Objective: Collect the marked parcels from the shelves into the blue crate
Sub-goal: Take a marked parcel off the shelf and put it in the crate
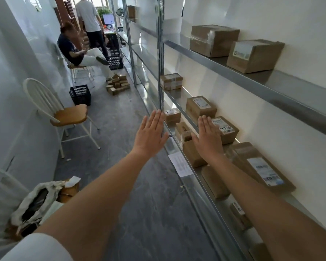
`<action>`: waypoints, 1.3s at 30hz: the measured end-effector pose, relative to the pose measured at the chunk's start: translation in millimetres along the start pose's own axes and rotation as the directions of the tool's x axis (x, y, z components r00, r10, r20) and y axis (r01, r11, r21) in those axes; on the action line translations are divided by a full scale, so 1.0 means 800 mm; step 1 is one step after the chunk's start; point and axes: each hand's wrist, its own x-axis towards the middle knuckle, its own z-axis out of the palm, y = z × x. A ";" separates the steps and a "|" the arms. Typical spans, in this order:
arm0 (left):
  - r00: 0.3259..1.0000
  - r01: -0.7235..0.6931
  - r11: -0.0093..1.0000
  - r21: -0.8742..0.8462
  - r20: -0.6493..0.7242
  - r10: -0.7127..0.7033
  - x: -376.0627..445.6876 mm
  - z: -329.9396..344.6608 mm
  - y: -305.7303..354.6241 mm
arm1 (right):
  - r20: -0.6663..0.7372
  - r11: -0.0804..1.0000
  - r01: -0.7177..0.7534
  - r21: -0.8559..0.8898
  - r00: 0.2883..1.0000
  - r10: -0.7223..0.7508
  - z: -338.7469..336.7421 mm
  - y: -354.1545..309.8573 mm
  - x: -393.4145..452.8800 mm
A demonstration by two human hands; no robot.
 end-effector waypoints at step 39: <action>0.875 -0.193 0.942 -0.274 0.387 0.291 0.503 0.338 -0.264 | 0.230 0.890 -0.433 0.143 0.889 0.396 0.363 -0.065 0.468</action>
